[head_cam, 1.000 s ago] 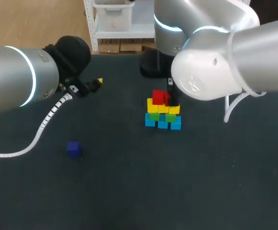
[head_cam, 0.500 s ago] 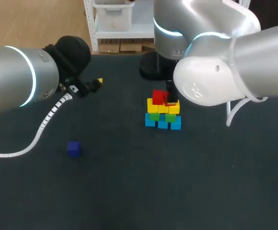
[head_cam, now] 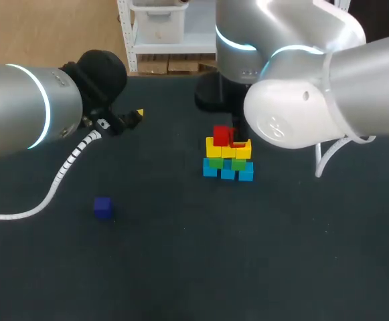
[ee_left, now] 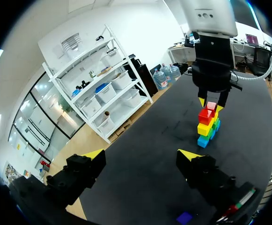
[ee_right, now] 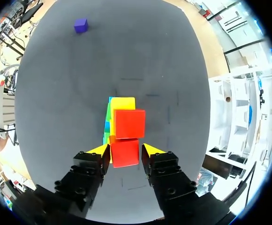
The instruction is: Place the blue cubes, place green cubes on the blue cubes, place the yellow cubes on the green cubes, then place the red cubes on the yellow cubes, and place purple cube on the red cubes.
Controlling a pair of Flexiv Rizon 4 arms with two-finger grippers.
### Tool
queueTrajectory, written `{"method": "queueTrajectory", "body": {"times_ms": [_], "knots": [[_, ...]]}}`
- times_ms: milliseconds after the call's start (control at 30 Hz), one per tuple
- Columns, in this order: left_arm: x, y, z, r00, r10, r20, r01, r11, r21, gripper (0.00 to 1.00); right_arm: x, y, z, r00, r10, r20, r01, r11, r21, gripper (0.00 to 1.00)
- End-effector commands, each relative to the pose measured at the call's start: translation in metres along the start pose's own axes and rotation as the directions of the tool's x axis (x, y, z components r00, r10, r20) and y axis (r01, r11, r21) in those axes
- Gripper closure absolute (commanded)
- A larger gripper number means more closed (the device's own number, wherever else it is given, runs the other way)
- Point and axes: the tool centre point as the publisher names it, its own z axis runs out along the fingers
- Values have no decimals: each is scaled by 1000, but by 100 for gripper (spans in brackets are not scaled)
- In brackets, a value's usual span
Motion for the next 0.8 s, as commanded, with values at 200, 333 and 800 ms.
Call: {"method": "queueTrajectory", "body": {"times_ms": [200, 333, 800], "knots": [[0, 1, 1, 1000, 1, 1, -1, 1000, 4, 0, -1, -1, 0, 1000, 2, 1, -2, 1000, -2, 66], [0, 1, 1, 1000, 1, 1, -1, 1000, 4, 0, -1, 0, 1, 1000, 0, -2, 0, 1000, -4, 69], [0, 1, 1, 1000, 1, 1, -1, 1000, 4, 0, -2, 0, -1, 1000, 5, 10, -5, 1000, -8, 21]]}}
